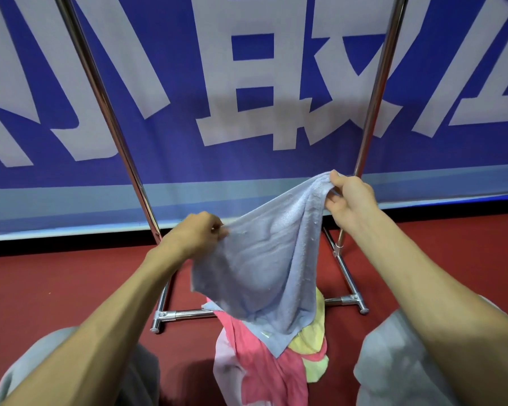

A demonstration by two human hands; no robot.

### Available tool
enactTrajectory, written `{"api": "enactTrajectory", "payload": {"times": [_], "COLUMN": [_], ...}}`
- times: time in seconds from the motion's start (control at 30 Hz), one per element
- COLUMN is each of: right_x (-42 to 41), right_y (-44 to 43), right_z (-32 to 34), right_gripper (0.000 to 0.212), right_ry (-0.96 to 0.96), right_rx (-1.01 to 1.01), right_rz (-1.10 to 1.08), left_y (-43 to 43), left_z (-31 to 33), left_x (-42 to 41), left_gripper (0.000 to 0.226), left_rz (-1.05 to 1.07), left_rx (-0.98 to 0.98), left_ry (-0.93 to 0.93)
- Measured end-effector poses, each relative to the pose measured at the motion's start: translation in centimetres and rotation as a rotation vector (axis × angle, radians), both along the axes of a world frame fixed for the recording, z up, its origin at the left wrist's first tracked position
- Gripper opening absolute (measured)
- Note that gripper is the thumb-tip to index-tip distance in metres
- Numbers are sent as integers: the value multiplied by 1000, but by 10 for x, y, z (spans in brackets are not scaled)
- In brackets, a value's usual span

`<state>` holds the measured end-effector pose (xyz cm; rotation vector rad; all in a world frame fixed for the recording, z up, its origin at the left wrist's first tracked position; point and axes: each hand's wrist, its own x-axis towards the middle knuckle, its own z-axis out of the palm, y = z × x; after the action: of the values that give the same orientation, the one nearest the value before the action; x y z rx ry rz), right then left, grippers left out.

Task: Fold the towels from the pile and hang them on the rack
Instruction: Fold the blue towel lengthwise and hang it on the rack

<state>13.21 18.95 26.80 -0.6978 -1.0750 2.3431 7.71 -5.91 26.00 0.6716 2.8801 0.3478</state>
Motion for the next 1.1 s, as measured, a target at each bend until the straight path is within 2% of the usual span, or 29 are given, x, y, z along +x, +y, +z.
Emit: {"api": "enactTrajectory", "payload": {"times": [0.1, 0.23, 0.33, 0.43, 0.53, 0.7, 0.83, 0.93, 1.1], "right_x": [1, 0, 1, 1, 0, 10, 20, 22, 17], "right_y": [-5, -15, -27, -39, -46, -62, -70, -75, -72], "right_z": [0, -6, -12, -17, -21, -20, -14, -18, -21], "right_gripper": [7, 10, 13, 15, 13, 3, 21, 34, 6], "right_ry": [-27, -142, -130, -79, -44, -45, -107, -170, -130], "right_rx": [134, 535, 825, 1078, 1197, 1279, 1373, 1536, 1606], "right_rz": [65, 167, 229, 318, 355, 391, 445, 468, 462], "left_y": [0, 4, 12, 17, 18, 19, 18, 19, 19], "left_z": [2, 4, 6, 7, 7, 6, 6, 6, 7], "left_x": [-2, 2, 8, 9, 7, 9, 10, 10, 12], "left_gripper": [33, 34, 31, 26, 23, 24, 24, 24, 24], "left_rz": [104, 184, 269, 347, 420, 482, 518, 534, 518], "left_rx": [293, 752, 981, 1150, 1243, 1365, 1430, 1459, 1460], "left_ry": [-11, -262, -452, -563, -604, -664, -730, -743, -750]}}
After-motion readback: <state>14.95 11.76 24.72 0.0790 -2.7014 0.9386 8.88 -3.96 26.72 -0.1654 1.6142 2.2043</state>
